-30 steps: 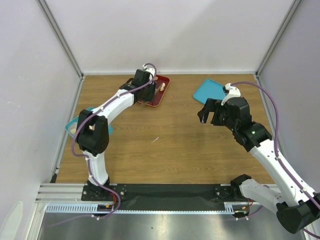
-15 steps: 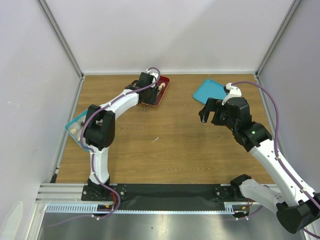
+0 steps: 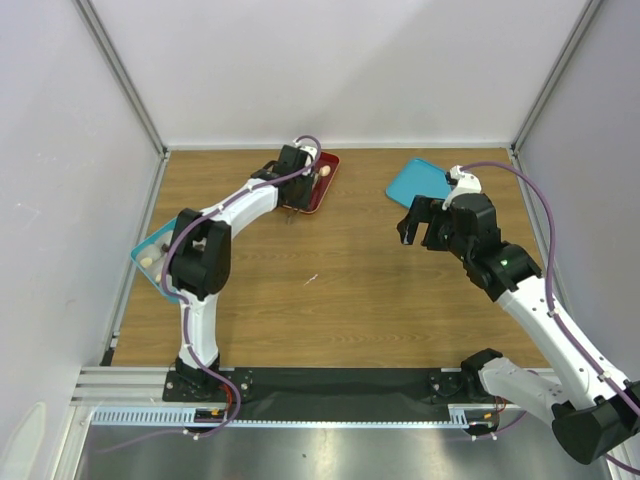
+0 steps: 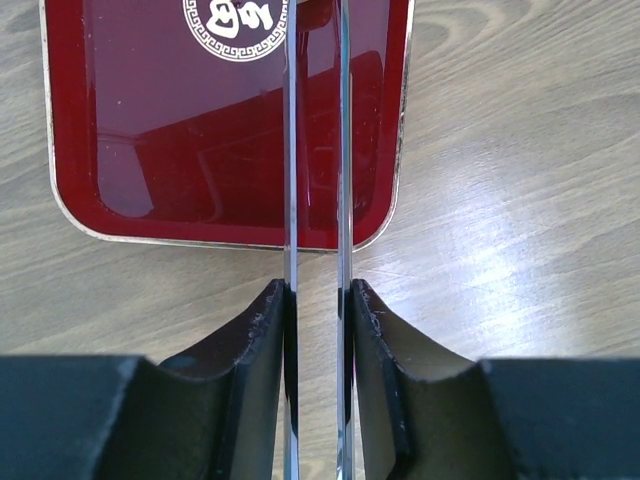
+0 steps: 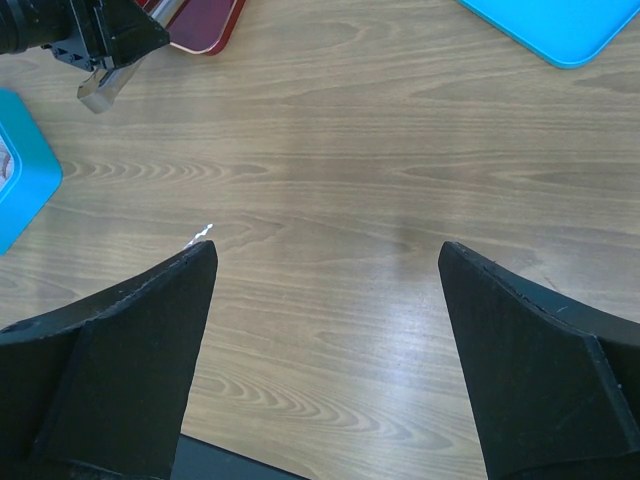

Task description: Pack the chocolate

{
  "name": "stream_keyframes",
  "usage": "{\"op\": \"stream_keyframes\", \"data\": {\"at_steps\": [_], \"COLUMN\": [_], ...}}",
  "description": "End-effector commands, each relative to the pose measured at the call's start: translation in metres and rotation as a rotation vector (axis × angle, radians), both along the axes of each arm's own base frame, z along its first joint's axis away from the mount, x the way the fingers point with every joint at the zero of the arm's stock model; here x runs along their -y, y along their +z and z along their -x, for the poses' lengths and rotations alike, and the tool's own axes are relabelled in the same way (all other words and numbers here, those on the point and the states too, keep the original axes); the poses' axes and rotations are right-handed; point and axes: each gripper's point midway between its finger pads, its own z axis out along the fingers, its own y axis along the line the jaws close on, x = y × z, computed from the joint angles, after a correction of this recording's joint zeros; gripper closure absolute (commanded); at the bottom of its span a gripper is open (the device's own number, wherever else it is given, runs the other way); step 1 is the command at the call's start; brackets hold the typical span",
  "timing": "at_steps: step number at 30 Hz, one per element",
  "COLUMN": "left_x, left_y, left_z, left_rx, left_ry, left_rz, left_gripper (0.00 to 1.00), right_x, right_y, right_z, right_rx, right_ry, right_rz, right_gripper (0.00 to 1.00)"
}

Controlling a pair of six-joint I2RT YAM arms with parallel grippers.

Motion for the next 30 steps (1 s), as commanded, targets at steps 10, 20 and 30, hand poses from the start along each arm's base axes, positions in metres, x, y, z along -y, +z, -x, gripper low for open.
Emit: {"op": "stream_keyframes", "data": {"at_steps": [10, 20, 30], "left_x": [-0.025, -0.109, -0.192], "left_y": [0.111, 0.17, 0.133], "left_z": [0.029, 0.144, 0.241], "left_rx": [0.11, 0.069, -0.023], "left_ry": [0.095, 0.362, 0.618], "left_rz": [0.024, 0.035, 0.116], "left_gripper": [0.88, 0.87, 0.83], "right_x": [-0.004, -0.017, -0.039], "right_y": [0.027, 0.035, 0.042], "right_z": [0.004, 0.021, 0.034], "right_rx": [0.06, 0.087, 0.09], "right_ry": [0.016, 0.095, 0.213], "right_rz": [-0.04, -0.119, -0.181], "right_gripper": [0.01, 0.01, 0.01]}}
